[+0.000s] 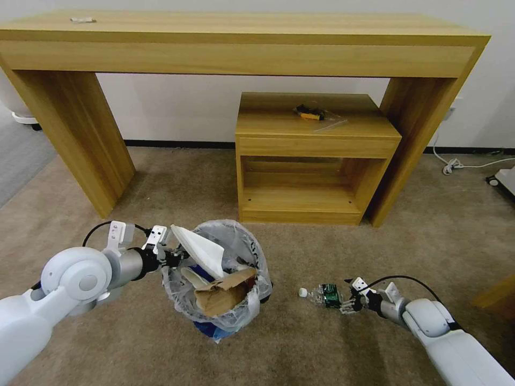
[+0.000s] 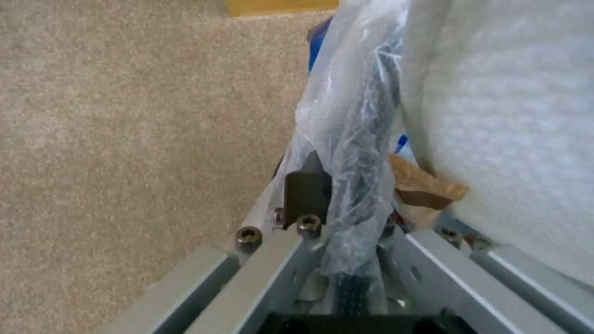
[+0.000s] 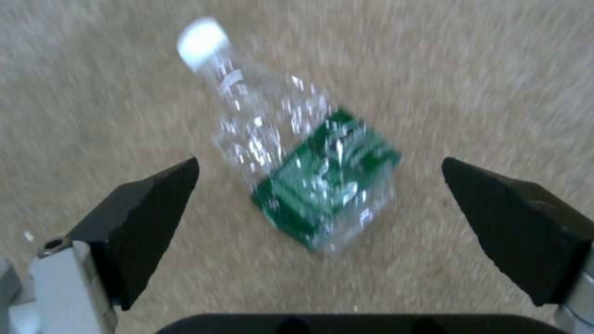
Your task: Pick up the trash bin and place the garbage on the floor into it.
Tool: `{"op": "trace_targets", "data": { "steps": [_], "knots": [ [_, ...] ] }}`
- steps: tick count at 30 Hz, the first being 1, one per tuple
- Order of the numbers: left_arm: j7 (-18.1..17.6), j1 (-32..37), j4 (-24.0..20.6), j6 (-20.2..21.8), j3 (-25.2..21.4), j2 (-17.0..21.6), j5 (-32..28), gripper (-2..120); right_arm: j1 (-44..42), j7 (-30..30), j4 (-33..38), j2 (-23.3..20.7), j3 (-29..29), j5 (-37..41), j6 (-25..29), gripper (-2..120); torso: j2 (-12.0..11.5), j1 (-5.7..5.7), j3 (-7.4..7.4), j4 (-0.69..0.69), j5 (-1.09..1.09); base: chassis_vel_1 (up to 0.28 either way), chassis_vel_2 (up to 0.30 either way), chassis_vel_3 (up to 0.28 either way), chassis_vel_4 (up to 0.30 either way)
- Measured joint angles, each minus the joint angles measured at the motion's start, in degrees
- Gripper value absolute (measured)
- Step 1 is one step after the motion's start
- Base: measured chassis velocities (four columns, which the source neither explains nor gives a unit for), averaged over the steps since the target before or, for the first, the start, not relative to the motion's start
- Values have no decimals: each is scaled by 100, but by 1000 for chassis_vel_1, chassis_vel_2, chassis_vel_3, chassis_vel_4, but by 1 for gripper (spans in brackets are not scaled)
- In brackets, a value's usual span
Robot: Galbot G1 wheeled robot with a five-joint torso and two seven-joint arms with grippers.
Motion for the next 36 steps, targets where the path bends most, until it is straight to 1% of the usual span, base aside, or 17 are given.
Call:
{"op": "trace_targets", "data": {
  "steps": [3,5,11,13,14,15,17,20,21,23,24,27,29,31,33,34,36],
  "knots": [
    [16,-19,19,0,30,3,0,0,127,-132,-258,71,-20,-98,3,100,0,0,0,1,0,0,0,0,0],
    [57,-29,30,0,63,16,7,0,291,-206,-612,215,-50,-195,23,100,0,0,1,0,1,0,0,0,0],
    [114,-44,51,0,70,34,18,0,466,-216,-896,456,-81,-310,53,100,0,0,0,0,0,0,0,0,0],
    [135,-51,54,0,69,48,22,0,584,-179,-1065,612,-84,-367,74,94,0,0,0,1,1,0,0,0,0],
    [135,-51,54,0,69,48,22,0,584,-179,-1065,612,-84,-367,74,94,0,0,0,1,1,0,0,0,0],
    [140,-51,54,0,67,49,24,0,620,-150,-1124,658,-83,-367,79,87,0,0,0,2,1,0,0,0,0],
    [141,-51,54,0,65,49,24,0,627,-142,-1141,665,-81,-367,79,86,0,0,0,2,1,0,0,0,0],
    [159,-51,53,0,41,50,26,0,628,-120,-1174,654,-66,-369,90,71,0,0,1,0,1,0,0,0,0],
    [159,-51,53,0,41,50,26,0,628,-120,-1174,654,-66,-369,90,71,0,0,1,0,1,0,0,0,0],
    [175,-58,53,0,34,50,31,0,601,-94,-1161,635,-32,-369,102,59,0,0,0,0,0,0,0,0,0],
    [175,-58,53,0,34,50,31,0,601,-94,-1161,635,-32,-369,102,59,0,0,0,0,0,0,0,0,0],
    [182,-67,53,0,38,42,44,0,553,-20,-1130,638,-6,-353,122,44,0,0,0,0,0,0,0,0,0],
    [182,-67,53,0,39,41,46,0,550,-13,-1127,639,-5,-352,123,44,0,0,0,0,0,0,0,0,0],
    [184,-68,50,0,48,30,63,0,487,112,-1087,680,16,-330,139,29,0,0,0,0,0,0,0,0,0],
    [184,-67,49,0,48,30,65,0,481,130,-1081,687,20,-321,140,28,0,0,0,0,0,0,0,0,0],
    [184,-60,45,0,41,30,74,0,458,207,-1071,723,37,-271,144,21,0,0,0,0,0,0,0,0,0],
    [184,-48,30,0,25,32,76,0,436,304,-1069,777,58,-202,151,13,0,0,0,0,0,0,0,0,0]
  ]
}}
